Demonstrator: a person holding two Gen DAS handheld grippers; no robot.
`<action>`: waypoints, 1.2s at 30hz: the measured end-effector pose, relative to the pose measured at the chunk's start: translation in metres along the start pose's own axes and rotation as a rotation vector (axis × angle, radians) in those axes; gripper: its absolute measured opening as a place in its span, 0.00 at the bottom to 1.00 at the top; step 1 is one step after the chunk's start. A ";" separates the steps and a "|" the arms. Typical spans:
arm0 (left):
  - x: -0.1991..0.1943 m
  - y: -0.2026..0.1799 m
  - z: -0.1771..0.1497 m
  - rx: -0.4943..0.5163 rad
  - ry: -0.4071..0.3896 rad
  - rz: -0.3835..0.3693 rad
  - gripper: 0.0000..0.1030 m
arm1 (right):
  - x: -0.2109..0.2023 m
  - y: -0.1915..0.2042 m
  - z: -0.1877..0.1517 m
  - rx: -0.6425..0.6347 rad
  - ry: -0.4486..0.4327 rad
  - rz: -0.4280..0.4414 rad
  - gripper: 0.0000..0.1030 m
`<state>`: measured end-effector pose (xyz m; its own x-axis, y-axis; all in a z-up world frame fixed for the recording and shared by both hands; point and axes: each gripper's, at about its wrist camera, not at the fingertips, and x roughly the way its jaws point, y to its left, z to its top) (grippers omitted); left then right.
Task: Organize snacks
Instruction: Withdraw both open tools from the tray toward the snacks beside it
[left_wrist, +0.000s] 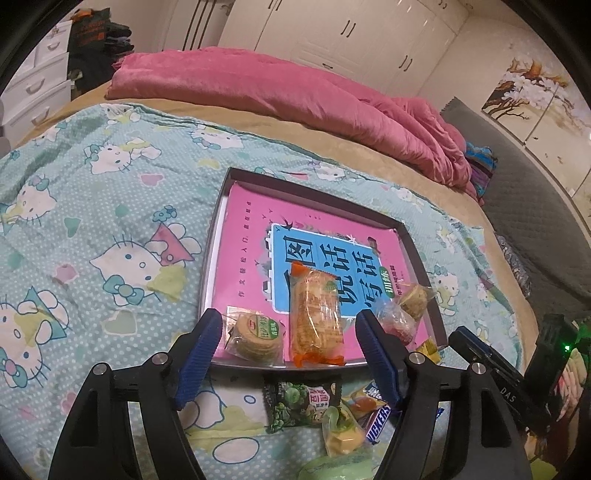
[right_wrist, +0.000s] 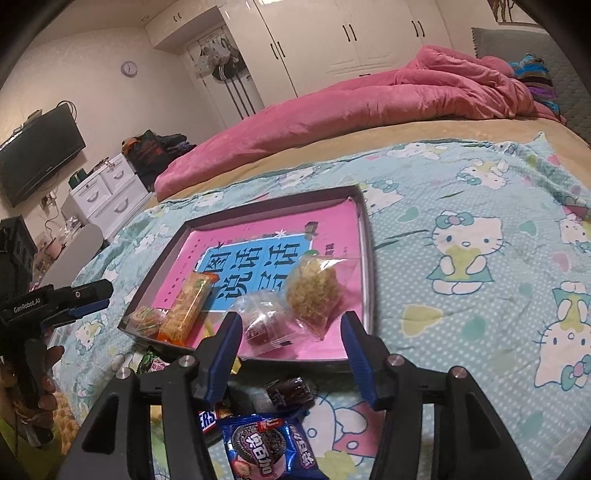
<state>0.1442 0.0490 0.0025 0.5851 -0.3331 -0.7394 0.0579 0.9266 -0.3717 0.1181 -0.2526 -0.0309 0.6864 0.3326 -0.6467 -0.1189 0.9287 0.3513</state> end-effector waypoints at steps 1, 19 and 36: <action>0.000 0.000 0.000 0.000 0.000 0.000 0.74 | -0.001 -0.001 0.000 0.002 -0.002 -0.005 0.55; -0.023 -0.017 -0.004 0.030 -0.044 -0.024 0.75 | -0.024 0.005 0.001 -0.020 -0.061 -0.014 0.60; -0.026 -0.051 -0.036 0.134 -0.005 0.016 0.77 | -0.037 0.032 -0.008 -0.125 -0.067 -0.036 0.69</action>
<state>0.0970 0.0045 0.0201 0.5912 -0.3177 -0.7413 0.1559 0.9468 -0.2814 0.0832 -0.2341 -0.0015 0.7375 0.2906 -0.6097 -0.1784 0.9545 0.2391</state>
